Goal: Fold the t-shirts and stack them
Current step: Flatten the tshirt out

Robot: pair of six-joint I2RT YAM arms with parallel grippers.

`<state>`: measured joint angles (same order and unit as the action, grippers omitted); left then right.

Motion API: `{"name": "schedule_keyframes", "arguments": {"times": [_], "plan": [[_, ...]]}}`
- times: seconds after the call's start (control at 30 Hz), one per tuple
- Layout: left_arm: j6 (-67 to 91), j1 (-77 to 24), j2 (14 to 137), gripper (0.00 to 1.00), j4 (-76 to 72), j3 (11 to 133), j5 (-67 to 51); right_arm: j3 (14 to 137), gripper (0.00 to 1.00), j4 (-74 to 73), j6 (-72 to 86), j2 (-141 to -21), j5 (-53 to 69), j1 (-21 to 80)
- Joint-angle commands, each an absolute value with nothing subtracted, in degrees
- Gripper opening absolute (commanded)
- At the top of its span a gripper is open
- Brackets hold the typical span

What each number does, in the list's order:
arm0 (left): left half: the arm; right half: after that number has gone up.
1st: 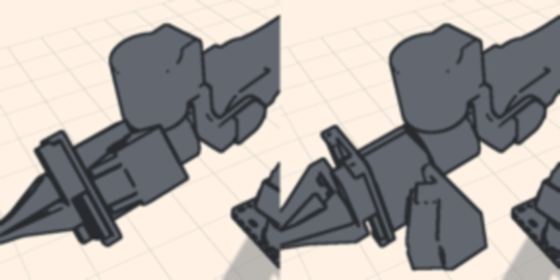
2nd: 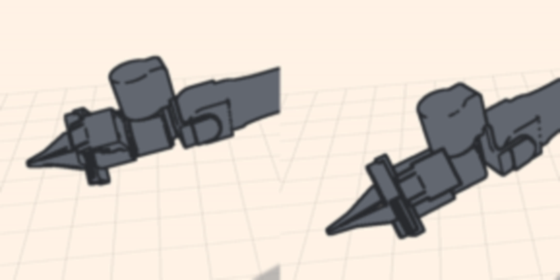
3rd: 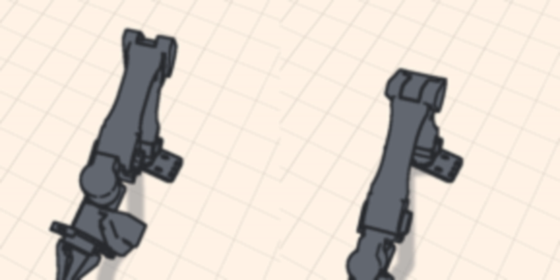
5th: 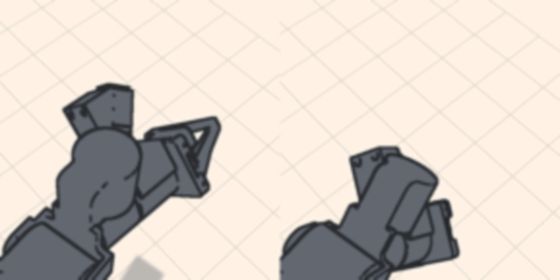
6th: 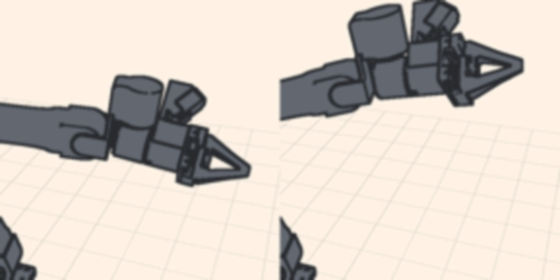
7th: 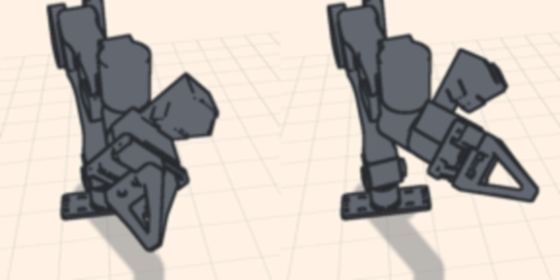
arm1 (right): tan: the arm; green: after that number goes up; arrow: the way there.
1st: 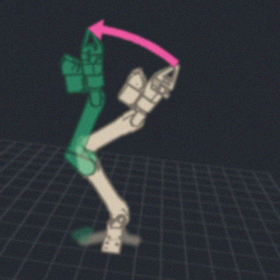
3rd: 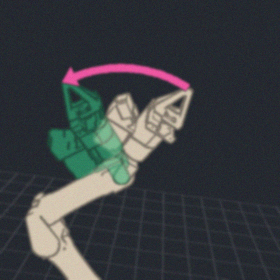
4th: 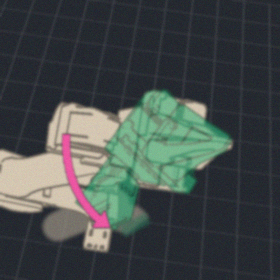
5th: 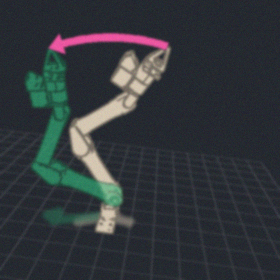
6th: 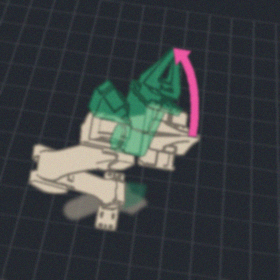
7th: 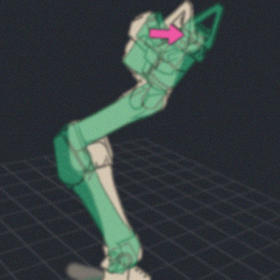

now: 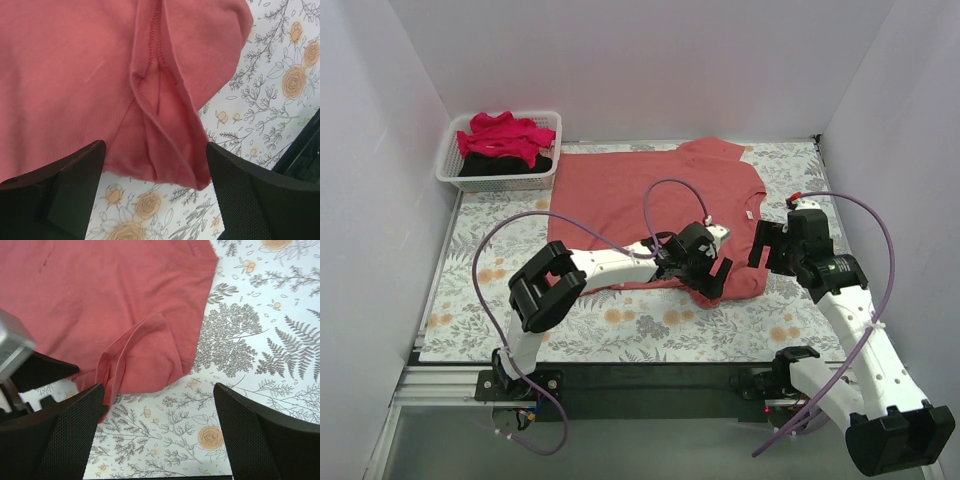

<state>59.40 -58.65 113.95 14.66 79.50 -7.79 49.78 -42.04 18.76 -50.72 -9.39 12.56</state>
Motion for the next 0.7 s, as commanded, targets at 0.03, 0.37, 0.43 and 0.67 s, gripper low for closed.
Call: {"name": "schedule_keyframes", "arguments": {"times": [0.03,0.37,0.43,0.67], "plan": [[55.9,-60.55,115.3,0.81,15.2,84.72,-5.63,49.22,0.96,-41.22,20.13,-47.12,-14.15,11.61],[53.09,-64.16,118.83,0.81,14.77,87.8,-1.76,48.25,0.94,-41.05,20.21,-44.39,-15.65,11.07],[52.21,-64.6,119.35,0.8,14.68,88.24,-0.88,48.16,0.94,-40.87,20.3,-44.3,-15.47,10.99],[49.84,-65.92,120.24,0.46,14.59,88.59,2.55,47.9,0.94,-40.69,20.04,-43.86,-15.12,10.81]]}}
